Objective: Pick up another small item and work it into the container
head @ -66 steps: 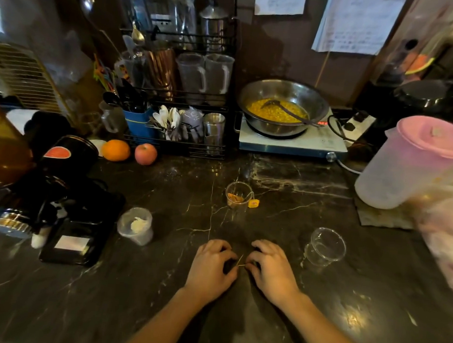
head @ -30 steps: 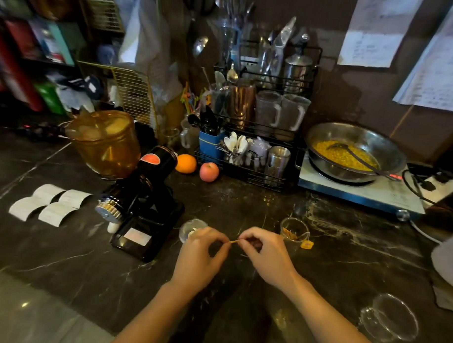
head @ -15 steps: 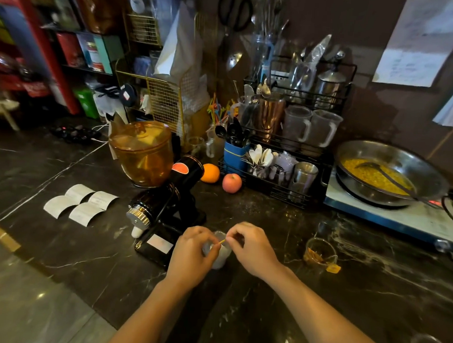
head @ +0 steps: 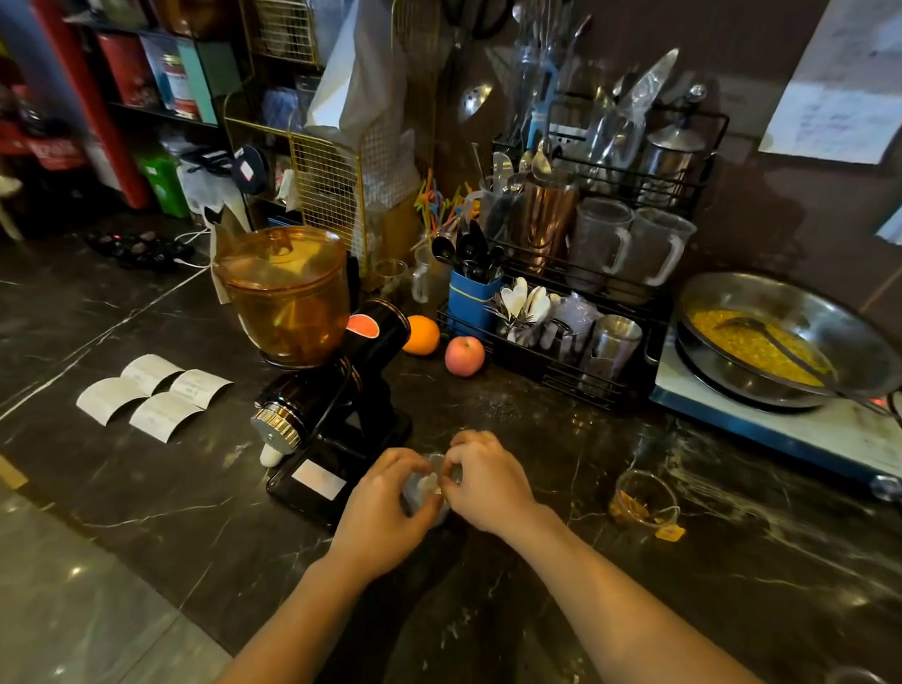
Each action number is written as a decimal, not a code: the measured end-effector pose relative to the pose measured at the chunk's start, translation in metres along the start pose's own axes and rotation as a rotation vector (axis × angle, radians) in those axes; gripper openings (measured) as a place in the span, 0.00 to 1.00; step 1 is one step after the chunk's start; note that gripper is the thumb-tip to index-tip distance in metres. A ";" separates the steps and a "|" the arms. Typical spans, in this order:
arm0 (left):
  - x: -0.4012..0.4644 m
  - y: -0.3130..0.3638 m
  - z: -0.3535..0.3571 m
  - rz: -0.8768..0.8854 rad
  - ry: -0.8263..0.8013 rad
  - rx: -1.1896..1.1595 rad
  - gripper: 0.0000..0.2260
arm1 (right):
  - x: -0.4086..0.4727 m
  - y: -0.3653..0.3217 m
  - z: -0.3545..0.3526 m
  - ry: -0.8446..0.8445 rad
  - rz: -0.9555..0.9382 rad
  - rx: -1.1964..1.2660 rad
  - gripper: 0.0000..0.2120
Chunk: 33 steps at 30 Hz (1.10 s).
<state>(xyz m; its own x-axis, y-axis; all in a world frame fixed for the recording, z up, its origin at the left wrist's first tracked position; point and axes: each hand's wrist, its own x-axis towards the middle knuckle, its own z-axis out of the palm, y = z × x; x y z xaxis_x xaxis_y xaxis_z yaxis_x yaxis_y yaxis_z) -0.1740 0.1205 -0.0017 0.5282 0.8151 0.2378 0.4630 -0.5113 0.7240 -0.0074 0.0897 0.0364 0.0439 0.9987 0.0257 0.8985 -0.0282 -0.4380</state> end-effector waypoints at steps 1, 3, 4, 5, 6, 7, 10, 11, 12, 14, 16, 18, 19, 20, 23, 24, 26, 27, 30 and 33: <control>0.000 -0.001 0.000 0.001 -0.004 -0.003 0.13 | 0.002 -0.002 -0.001 -0.024 0.016 -0.018 0.06; 0.000 -0.002 0.000 0.004 -0.002 0.001 0.14 | 0.007 -0.005 0.000 -0.053 0.049 -0.045 0.07; 0.000 -0.002 -0.001 0.009 -0.002 0.002 0.14 | 0.009 -0.005 0.001 -0.062 0.067 -0.052 0.07; 0.000 -0.002 -0.001 0.018 -0.004 0.003 0.14 | 0.010 -0.006 0.002 -0.068 0.085 -0.060 0.07; 0.000 -0.002 0.000 0.027 -0.005 0.003 0.14 | 0.012 -0.006 0.004 -0.074 0.102 -0.068 0.07; 0.000 -0.001 0.000 0.032 -0.005 0.001 0.15 | 0.013 -0.006 0.005 -0.082 0.117 -0.074 0.06; 0.001 -0.002 0.001 0.027 -0.003 -0.005 0.16 | 0.018 -0.005 0.009 -0.120 0.174 -0.085 0.07; 0.001 -0.002 0.001 0.023 -0.001 -0.009 0.15 | 0.020 -0.005 0.010 -0.135 0.198 -0.091 0.08; 0.002 -0.002 0.001 0.020 0.000 -0.013 0.14 | 0.022 -0.005 0.010 -0.149 0.216 -0.095 0.09; 0.002 -0.003 0.001 0.020 -0.003 -0.020 0.14 | 0.025 -0.003 0.012 -0.166 0.236 -0.093 0.09; 0.002 -0.003 0.000 0.014 -0.011 -0.035 0.14 | 0.027 -0.003 0.014 -0.168 0.249 -0.080 0.08; 0.002 -0.004 0.000 0.001 -0.016 -0.049 0.14 | 0.027 -0.005 0.016 -0.152 0.254 -0.071 0.07; 0.001 -0.004 -0.001 0.000 -0.018 -0.050 0.14 | 0.027 -0.006 0.016 -0.143 0.254 -0.068 0.07; 0.002 -0.004 -0.001 0.001 -0.020 -0.049 0.14 | 0.027 -0.007 0.016 -0.142 0.255 -0.061 0.07; 0.002 -0.002 -0.004 0.016 -0.029 -0.047 0.13 | 0.022 -0.005 0.011 -0.171 0.213 -0.007 0.05; 0.002 -0.001 -0.005 0.024 -0.033 -0.045 0.13 | 0.019 -0.003 0.008 -0.181 0.188 0.021 0.05; 0.003 0.000 -0.005 0.034 -0.041 -0.035 0.12 | 0.012 0.000 0.002 -0.183 0.143 0.094 0.06; 0.004 0.000 -0.005 0.034 -0.043 -0.030 0.12 | 0.008 0.001 -0.001 -0.172 0.130 0.131 0.06; 0.006 0.001 -0.005 0.034 -0.046 -0.024 0.13 | -0.001 0.004 -0.008 -0.123 0.097 0.211 0.07; 0.007 0.005 -0.007 0.044 -0.050 -0.030 0.15 | -0.007 0.007 -0.015 -0.068 0.072 0.225 0.14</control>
<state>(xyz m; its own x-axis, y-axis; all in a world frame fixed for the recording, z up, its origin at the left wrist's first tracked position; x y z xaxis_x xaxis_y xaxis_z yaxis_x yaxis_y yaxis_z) -0.1728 0.1258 0.0078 0.5825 0.7772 0.2380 0.4173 -0.5371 0.7331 0.0055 0.0815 0.0467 0.0683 0.9952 -0.0700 0.7738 -0.0971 -0.6259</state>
